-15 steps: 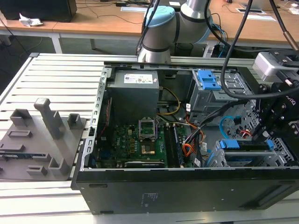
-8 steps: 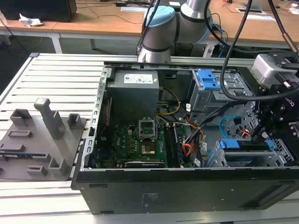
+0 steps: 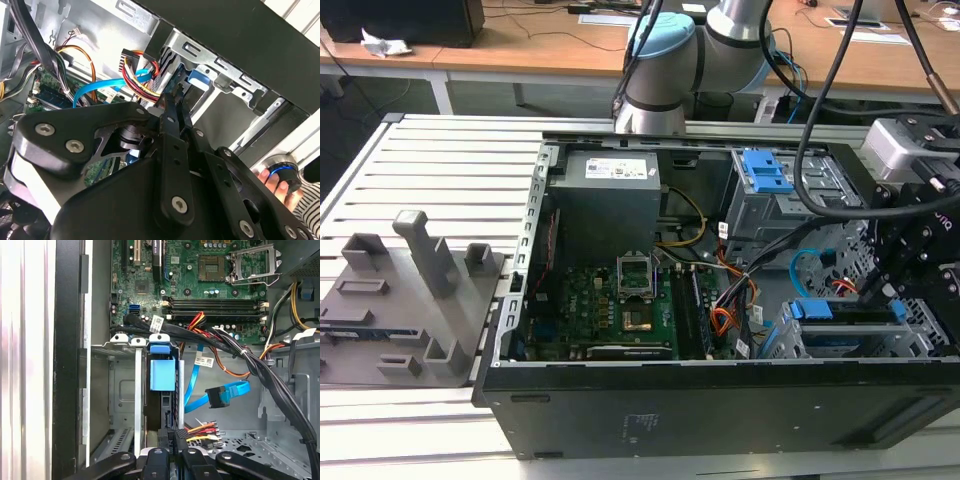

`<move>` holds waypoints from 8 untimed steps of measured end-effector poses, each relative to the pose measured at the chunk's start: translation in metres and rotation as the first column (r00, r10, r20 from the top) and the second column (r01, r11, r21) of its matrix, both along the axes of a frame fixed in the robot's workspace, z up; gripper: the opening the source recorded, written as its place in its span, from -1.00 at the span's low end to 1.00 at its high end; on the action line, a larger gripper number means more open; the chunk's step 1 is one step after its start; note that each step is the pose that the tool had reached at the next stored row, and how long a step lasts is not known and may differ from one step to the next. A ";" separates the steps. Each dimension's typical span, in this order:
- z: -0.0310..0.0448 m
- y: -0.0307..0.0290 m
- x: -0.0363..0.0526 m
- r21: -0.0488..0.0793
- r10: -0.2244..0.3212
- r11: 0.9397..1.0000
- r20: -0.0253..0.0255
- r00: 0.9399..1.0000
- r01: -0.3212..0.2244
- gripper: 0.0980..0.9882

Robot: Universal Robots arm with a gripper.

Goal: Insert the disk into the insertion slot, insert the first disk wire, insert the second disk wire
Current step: 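Insert the first disk wire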

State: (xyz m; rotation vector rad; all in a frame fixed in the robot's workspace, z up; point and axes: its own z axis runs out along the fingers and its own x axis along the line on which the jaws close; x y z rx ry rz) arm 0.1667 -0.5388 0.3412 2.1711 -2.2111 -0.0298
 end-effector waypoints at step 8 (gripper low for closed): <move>-0.0058 -0.0032 0.0015 0.008 0.000 1.000 0.000 1.000 0.000 -0.85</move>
